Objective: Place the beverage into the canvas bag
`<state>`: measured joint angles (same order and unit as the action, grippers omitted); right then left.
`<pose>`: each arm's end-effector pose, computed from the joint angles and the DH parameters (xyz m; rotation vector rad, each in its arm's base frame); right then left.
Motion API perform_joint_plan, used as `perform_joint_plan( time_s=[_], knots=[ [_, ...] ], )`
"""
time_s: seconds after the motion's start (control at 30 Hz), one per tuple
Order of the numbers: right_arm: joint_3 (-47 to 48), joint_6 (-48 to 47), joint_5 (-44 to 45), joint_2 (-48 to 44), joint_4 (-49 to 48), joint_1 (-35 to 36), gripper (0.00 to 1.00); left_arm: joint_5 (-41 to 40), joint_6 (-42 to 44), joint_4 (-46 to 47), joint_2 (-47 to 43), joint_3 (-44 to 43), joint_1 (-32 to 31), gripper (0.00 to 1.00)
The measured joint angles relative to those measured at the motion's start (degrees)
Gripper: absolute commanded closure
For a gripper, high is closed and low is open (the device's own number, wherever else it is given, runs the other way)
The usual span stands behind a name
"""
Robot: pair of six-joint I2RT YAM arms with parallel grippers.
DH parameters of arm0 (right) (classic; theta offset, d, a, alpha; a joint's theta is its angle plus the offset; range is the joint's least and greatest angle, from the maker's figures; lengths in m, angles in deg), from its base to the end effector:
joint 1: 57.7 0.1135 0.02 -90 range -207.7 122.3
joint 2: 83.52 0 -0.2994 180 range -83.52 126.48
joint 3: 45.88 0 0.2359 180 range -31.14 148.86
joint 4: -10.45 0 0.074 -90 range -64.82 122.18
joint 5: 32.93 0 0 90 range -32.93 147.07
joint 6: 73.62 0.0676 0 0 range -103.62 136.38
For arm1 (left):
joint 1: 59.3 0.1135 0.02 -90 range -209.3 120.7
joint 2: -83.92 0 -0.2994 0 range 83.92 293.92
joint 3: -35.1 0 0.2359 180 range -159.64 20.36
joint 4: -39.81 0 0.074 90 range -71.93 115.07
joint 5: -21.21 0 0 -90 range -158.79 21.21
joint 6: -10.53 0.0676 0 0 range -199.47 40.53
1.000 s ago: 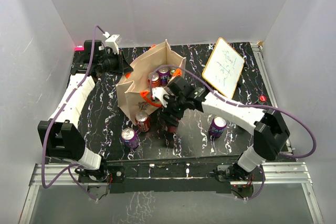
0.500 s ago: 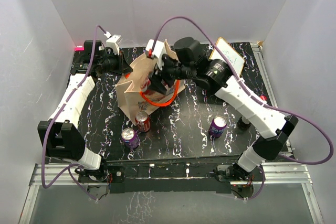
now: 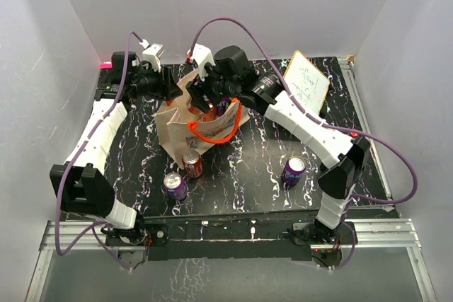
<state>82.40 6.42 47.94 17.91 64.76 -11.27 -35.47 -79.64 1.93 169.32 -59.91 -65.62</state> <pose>0.2780 0.3078 0.4486 -1.0756 1.7922 0.5551 0.3373 -0.0747 0.3895 0.4666 1.9870 -0.6683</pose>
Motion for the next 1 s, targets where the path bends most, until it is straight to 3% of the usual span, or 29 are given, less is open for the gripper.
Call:
perform_joint_plan(
  time_s=[0.1,0.17,0.33,0.5,0.73,1.0],
  knots=[
    [-2.6,0.4,0.0,0.7,-0.3,-1.4,0.92,-0.7,0.6,0.0,-0.2,-2.0,0.0,0.24],
    [-4.1,0.6,-0.2,0.7,0.1,-2.3,0.92,-1.2,1.4,-0.1,-0.6,-3.7,0.0,0.19],
    [-6.2,1.0,-1.2,0.7,1.9,-4.3,0.92,0.3,4.4,-0.5,-2.7,-6.5,0.0,0.24],
    [-6.6,1.0,-3.2,1.0,6.2,-5.4,0.92,8.3,10.0,-3.6,-6.0,-7.2,0.0,0.32],
    [-9.9,1.4,-7.0,1.0,7.0,-6.7,0.92,21.3,19.3,-16.2,-4.0,-11.7,-0.9,0.35],
    [-14.9,4.0,-10.8,0.1,5.0,-9.2,0.92,23.7,34.1,-33.5,3.4,-12.9,-5.2,0.31]
  ],
)
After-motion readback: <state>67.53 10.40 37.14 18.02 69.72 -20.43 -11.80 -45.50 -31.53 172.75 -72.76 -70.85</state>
